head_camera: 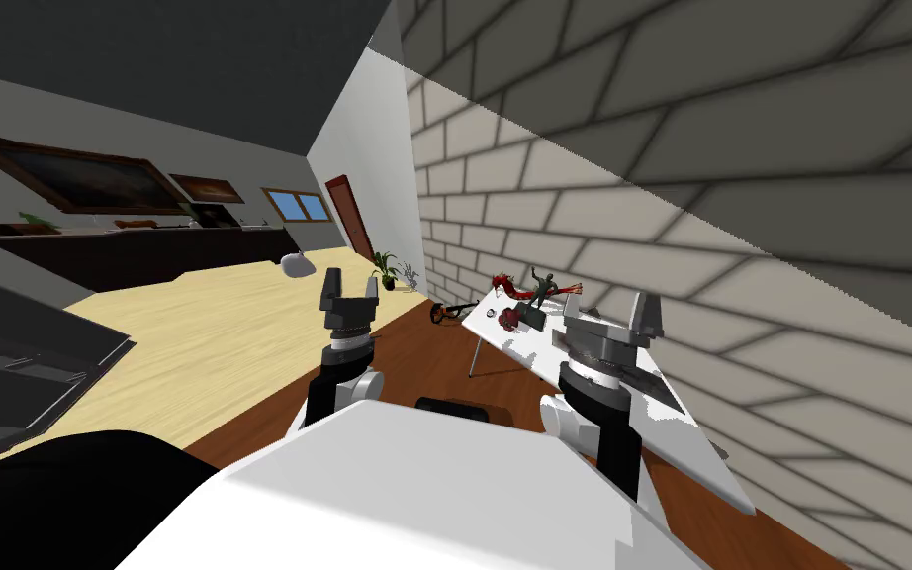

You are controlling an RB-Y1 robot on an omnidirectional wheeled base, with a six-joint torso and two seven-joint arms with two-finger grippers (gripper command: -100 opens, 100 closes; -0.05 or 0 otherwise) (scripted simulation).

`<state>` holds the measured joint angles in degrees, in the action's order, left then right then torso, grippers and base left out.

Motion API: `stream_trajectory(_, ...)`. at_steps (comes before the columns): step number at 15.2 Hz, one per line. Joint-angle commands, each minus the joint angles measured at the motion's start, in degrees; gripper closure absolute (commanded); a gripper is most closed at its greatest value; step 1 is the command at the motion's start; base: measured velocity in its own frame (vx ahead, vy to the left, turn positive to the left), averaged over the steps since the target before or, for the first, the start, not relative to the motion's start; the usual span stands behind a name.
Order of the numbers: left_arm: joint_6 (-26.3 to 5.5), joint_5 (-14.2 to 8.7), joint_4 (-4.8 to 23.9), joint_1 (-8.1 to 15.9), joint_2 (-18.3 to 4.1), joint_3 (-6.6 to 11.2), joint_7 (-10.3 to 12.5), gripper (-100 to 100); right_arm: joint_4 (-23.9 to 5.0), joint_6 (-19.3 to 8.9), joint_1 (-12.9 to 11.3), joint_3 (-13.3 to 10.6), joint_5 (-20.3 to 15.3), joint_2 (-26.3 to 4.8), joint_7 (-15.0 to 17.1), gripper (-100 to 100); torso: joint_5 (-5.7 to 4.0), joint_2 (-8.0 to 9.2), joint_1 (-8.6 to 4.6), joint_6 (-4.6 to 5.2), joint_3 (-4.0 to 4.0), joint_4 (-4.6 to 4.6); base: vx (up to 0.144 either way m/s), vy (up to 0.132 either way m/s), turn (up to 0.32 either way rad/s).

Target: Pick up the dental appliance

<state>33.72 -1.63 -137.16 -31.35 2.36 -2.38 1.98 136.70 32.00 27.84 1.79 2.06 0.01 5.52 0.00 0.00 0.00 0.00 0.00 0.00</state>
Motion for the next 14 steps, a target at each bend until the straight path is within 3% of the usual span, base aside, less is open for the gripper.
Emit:
stream_trajectory(1,0.00,0.00,0.00,0.00,0.00,0.00,0.00,0,-1.43,-1.17,-0.54,-0.37,-1.95,-1.94,0.11,-100,0.00,0.00,0.00,0.00,0.00,0.00,-0.029,-0.024,0.078)
stream_trajectory(14,0.00,0.00,0.00,0.01,-0.01,0.00,0.00,0,-12.02,-10.53,-4.84,-3.52,-16.70,-11.23,0.76,-100,-0.10,0.27,-0.44,-0.03,0.15,0.06,-0.069,-0.081,0.131)
